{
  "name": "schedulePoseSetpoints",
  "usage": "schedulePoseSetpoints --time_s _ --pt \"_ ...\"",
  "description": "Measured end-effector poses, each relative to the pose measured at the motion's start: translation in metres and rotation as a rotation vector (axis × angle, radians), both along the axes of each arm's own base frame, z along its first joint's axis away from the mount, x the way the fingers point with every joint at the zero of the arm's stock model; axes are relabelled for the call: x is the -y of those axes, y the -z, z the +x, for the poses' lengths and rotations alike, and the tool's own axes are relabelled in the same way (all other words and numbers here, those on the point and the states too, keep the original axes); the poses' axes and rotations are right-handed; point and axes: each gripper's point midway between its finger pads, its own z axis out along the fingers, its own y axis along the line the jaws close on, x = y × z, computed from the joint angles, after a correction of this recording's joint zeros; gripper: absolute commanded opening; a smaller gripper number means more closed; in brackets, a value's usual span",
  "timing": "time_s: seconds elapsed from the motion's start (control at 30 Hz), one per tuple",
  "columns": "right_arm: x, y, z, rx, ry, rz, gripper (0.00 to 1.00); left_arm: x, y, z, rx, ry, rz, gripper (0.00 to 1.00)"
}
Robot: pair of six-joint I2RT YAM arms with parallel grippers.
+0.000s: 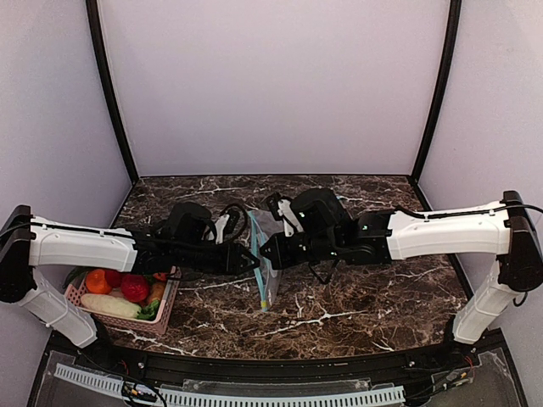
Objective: Place the food in the zip-top bag and seal the zipper
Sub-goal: Pass from the right arm to the left
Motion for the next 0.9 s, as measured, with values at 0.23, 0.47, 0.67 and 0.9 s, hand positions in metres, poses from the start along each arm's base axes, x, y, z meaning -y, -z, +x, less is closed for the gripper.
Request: schedulePoseSetpoints --time_s 0.23,0.47,0.67,0.9 --pt "0.0 0.0 0.0 -0.001 0.0 0.001 0.0 -0.013 0.009 0.012 0.032 -0.08 0.07 0.37" --pt "0.0 0.0 0.0 -0.003 0.003 0.002 0.0 -0.009 -0.001 0.016 0.056 -0.079 0.046 0.29" --pt "-0.002 -0.003 0.001 -0.04 0.025 -0.008 0.0 0.005 -0.024 0.02 0.088 -0.052 -0.017 0.04" --pt "0.0 -0.016 0.013 -0.151 0.064 0.036 0.0 0.018 -0.055 0.026 0.142 -0.018 -0.057 0.01"
